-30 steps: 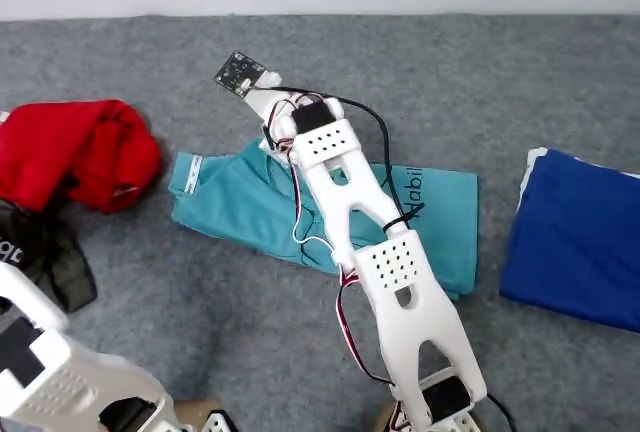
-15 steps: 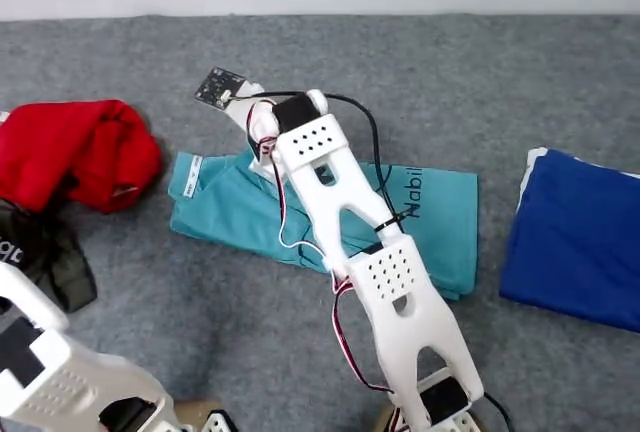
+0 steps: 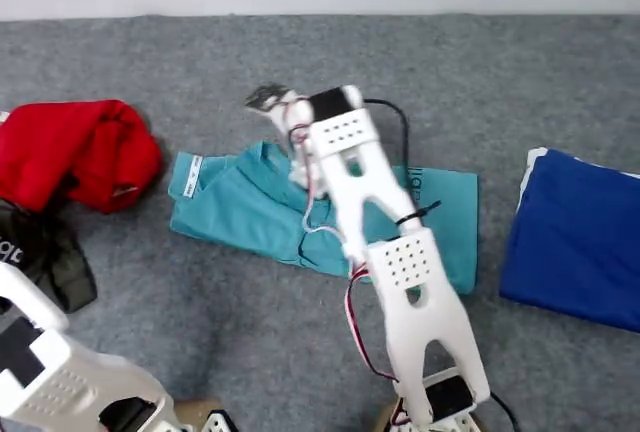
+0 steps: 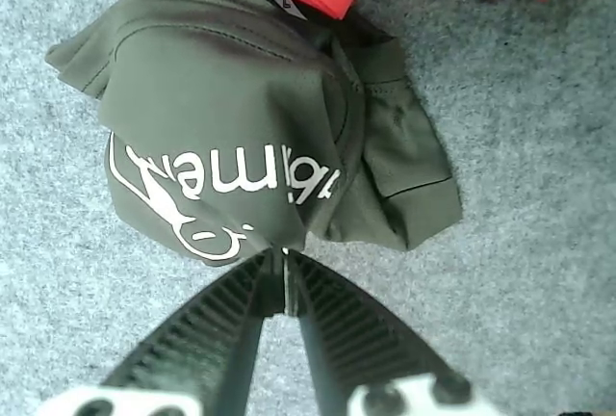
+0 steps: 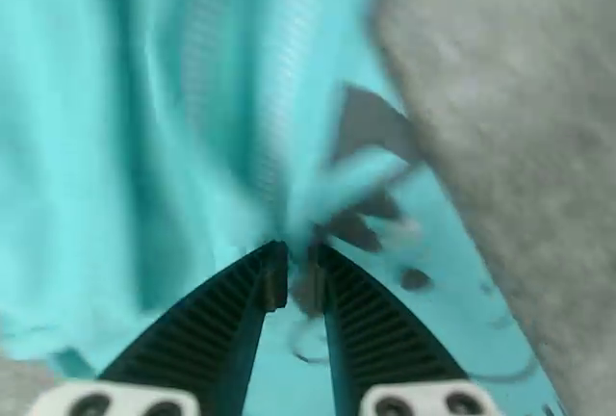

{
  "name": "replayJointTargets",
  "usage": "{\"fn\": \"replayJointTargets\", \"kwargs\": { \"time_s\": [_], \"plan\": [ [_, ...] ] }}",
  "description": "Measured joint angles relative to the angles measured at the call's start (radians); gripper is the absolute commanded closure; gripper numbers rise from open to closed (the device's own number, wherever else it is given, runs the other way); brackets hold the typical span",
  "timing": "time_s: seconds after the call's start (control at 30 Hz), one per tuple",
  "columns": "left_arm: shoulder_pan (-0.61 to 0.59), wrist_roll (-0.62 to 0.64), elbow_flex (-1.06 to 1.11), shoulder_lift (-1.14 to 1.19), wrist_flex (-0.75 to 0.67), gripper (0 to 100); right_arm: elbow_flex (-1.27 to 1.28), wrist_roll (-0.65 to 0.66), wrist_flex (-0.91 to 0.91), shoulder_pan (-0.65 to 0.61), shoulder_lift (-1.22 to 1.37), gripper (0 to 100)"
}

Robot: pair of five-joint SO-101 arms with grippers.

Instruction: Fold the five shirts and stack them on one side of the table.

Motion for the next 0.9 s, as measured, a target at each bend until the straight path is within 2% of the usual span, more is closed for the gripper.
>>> {"fn": "replayJointTargets", "kwargs": {
  "time_s": [0.2, 0.53, 0.9],
  "plan": [
    [0.0, 0.0, 0.0, 0.0, 0.0, 98, -0.038, 0.0, 0.003, 0.032, 0.0, 94.0],
    [0.0, 0.0, 0.0, 0.0, 0.0, 98, -0.107, 0.0, 0.005, -0.129, -0.026, 94.0],
    [0.0, 0.0, 0.0, 0.0, 0.0, 98, -0.107, -0.038, 0.006, -0.219, 0.058, 94.2]
  ]
}}
